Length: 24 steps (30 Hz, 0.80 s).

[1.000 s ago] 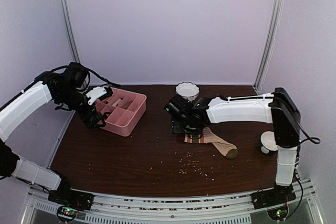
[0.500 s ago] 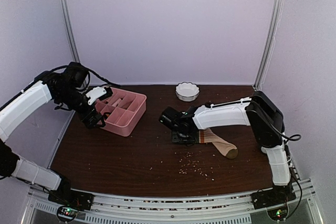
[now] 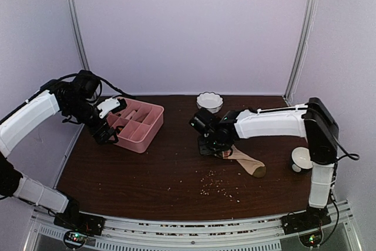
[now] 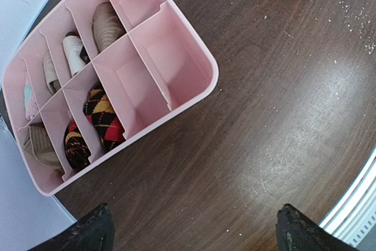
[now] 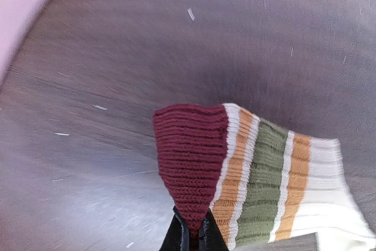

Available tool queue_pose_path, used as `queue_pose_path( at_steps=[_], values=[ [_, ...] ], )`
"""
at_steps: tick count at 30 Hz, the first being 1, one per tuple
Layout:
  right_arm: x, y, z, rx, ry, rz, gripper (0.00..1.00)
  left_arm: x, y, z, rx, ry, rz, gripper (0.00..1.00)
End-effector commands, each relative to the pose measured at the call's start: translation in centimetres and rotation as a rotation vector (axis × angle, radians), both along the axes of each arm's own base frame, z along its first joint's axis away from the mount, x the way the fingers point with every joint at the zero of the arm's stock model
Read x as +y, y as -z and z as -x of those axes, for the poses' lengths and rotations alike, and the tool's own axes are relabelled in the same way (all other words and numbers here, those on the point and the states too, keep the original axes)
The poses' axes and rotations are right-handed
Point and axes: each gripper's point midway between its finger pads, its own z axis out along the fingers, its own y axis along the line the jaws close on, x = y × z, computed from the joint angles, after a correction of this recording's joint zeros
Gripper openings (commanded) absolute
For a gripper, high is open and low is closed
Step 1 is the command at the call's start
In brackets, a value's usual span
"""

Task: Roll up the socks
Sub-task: Adjust the sock at the center of the board.

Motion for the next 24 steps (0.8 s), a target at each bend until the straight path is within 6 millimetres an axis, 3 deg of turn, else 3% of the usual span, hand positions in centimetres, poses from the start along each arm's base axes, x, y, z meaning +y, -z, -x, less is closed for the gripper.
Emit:
queue_pose_path(
  at_steps=[1,7,11,18,22,24],
  values=[
    [0.8,-9.5,-0.9,-0.077,-0.136,-0.197,0.00,0.2,-0.4,-0.1,-0.014,0.008,-0.002,0.98],
    [-0.4,-17.3,-3.1,-0.118,-0.184,-0.351,0.00,0.2,-0.3,0.0,-0.004,0.014,-0.005,0.98],
    [-1.6,-20.0,-5.7,-0.150,-0.185,-0.368,0.00,0.2,-0.4,0.0,-0.007,0.016,-0.006,0.98],
    [-2.6,-24.5,-10.2,-0.309,-0.195,-0.249,0.00,0.2,-0.5,-0.3,-0.009,0.014,-0.012,0.98],
    [-1.7,-25.2,-10.3,-0.361,-0.252,-0.246,0.00,0.2,-0.7,-0.5,-0.013,0.010,-0.014,0.98],
    [-0.4,-23.4,-9.0,-0.331,-0.322,-0.235,0.00,0.2,-0.6,-0.6,-0.011,0.009,-0.017,0.98]
  ],
)
